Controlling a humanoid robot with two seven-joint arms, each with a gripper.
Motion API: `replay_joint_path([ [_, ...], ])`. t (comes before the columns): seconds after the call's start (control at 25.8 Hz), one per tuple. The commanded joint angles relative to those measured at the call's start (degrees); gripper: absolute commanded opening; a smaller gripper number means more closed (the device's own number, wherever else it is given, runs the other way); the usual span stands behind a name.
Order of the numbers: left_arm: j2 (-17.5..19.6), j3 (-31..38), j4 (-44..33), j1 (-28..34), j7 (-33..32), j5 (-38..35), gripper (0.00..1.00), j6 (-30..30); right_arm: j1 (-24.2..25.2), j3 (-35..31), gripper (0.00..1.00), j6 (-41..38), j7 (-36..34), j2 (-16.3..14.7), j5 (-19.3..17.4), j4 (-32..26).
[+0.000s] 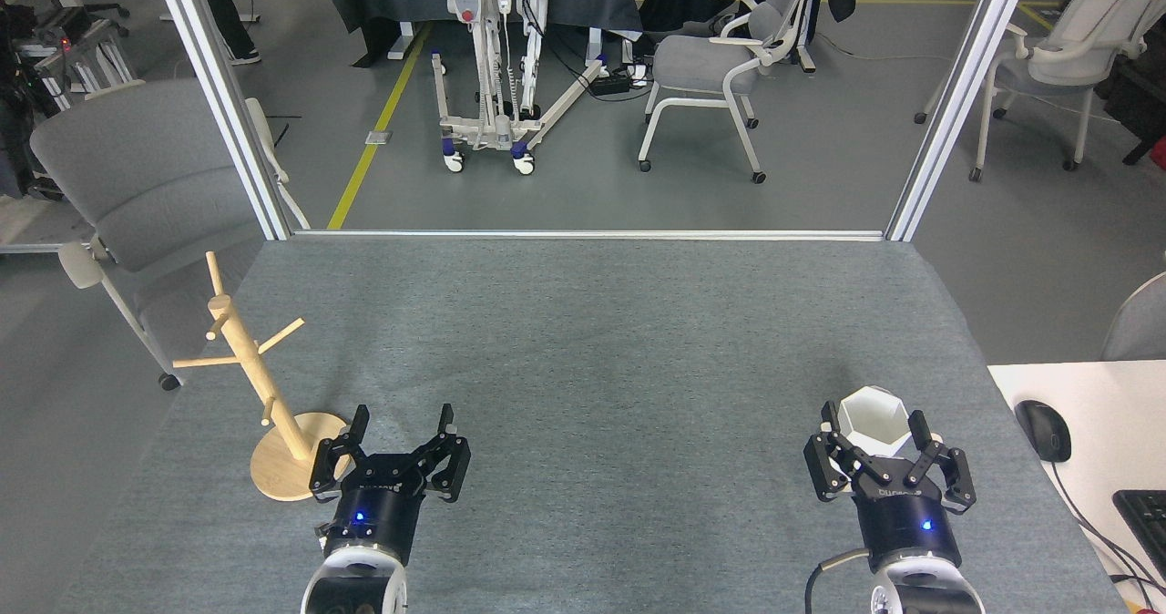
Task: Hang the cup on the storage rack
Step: 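Lower the white hexagonal cup onto the table with the right gripper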
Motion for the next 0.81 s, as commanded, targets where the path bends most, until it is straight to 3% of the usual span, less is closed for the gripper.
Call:
replay_joint_path([
  [0.0,-0.1,-0.1,-0.5,0.5,-0.5,0.0,0.99,0.0,0.0,0.0,1.00,-0.1,0.1,0.0,0.0,0.0],
  [0.47,0.1,-0.1,-1.5,0.7,-0.6,4.5,0.99,-0.9,0.7,-2.4,1.00,-0.1,-0.4,-0.5,0.0,0.5],
  [0.78,0.4,-0.1,-1.2,-0.2,0.2,4.3,0.99,-2.9,0.8,-5.8,1.00,0.5,-0.5,-1.3,0.5,11.7],
])
